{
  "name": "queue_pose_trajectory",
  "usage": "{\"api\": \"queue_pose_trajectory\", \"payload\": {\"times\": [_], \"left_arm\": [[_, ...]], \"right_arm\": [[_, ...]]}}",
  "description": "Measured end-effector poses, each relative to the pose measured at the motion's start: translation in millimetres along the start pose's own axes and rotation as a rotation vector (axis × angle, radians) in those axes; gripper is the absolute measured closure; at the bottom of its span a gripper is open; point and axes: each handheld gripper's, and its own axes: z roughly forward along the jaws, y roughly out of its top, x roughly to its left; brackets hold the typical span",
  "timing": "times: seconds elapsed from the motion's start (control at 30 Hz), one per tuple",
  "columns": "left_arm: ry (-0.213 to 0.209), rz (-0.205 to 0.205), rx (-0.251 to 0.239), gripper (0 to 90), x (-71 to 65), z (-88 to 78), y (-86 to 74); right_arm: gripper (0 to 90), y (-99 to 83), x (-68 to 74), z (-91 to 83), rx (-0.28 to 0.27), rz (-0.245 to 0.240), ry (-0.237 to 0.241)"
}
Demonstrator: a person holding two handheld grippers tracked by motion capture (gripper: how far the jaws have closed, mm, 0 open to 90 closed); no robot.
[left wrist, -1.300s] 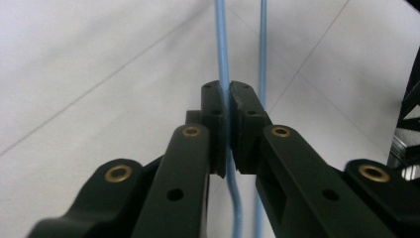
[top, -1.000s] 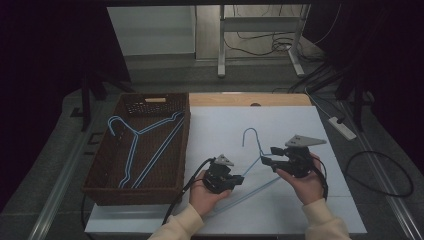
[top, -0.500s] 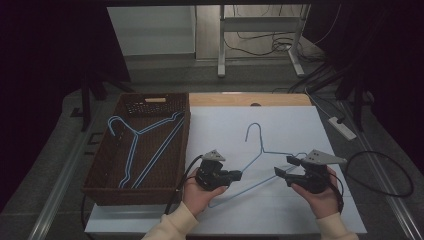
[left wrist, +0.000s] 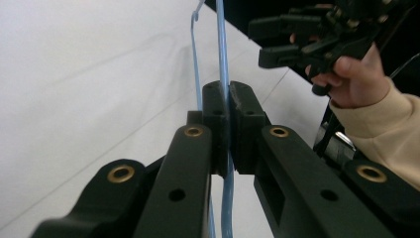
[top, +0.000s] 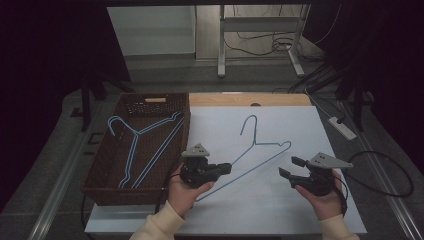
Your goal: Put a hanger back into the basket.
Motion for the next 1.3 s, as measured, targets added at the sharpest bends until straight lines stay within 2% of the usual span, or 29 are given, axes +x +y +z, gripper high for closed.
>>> {"api": "queue_pose_trajectory", "payload": {"times": [0.2, 0.3, 0.5, 0.6, 0.63, 0.7, 0.73, 0.77, 0.8, 0.87, 0.9, 1.0, 1.13, 1.23, 1.3], "left_arm": [[0.01, 0.01, -0.037, 86.4, -0.5, -19.4, 5.3], [0.015, 0.007, -0.072, 86.4, 1.1, -35.9, 8.4], [0.025, -0.006, -0.156, 86.4, 7.7, -75.9, 13.3], [0.058, -0.016, -0.219, 86.4, 15.2, -109.8, 15.2], [0.058, -0.016, -0.219, 86.4, 15.2, -109.8, 15.2], [0.08, -0.022, -0.249, 86.4, 20.7, -128.3, 14.8], [0.101, -0.036, -0.276, 86.4, 26.1, -144.1, 13.1], [0.101, -0.036, -0.276, 86.4, 26.1, -144.1, 13.1], [0.135, -0.046, -0.298, 86.4, 33.3, -160.9, 10.0], [0.166, -0.062, -0.313, 86.4, 41.0, -175.9, 6.0], [0.166, -0.062, -0.313, 86.4, 41.0, -175.9, 6.0], [0.225, -0.086, -0.328, 86.4, 55.3, -196.9, -1.5], [0.298, -0.112, -0.334, 86.4, 72.0, -215.0, -10.7], [0.34, -0.129, -0.326, 86.3, 82.4, -221.9, -15.8], [0.363, -0.155, -0.31, 86.4, 94.0, -225.9, -20.5]], "right_arm": [[34.3, -1.7, -0.2, 1.3, 0.006, 0.0, 0.0], [33.8, -2.8, -1.3, 2.0, 0.013, -0.001, 0.002], [32.7, -6.2, -4.1, 5.4, 0.037, 0.007, -0.001], [32.6, -7.3, -4.7, 6.8, 0.044, 0.01, 0.001], [32.6, -7.5, -4.8, 7.1, 0.05, 0.008, 0.0], [32.5, -7.7, -4.9, 7.4, 0.052, 0.008, 0.0], [32.5, -8.1, -4.9, 8.3, 0.057, 0.006, -0.001], [32.5, -8.2, -4.9, 8.6, 0.059, 0.003, -0.001], [32.5, -8.4, -4.7, 9.2, 0.062, 0.003, -0.002], [32.5, -8.6, -4.5, 10.0, 0.067, 0.001, -0.001], [32.4, -8.7, -4.4, 10.4, 0.072, -0.001, -0.002], [32.3, -9.2, -4.2, 11.7, 0.077, 0.0, -0.002], [32.2, -9.6, -4.0, 13.7, 0.087, 0.0, 0.003], [31.9, -10.1, -3.9, 15.2, 0.094, -0.003, 0.005], [31.8, -10.5, -4.1, 16.2, 0.101, -0.002, 0.005]]}}
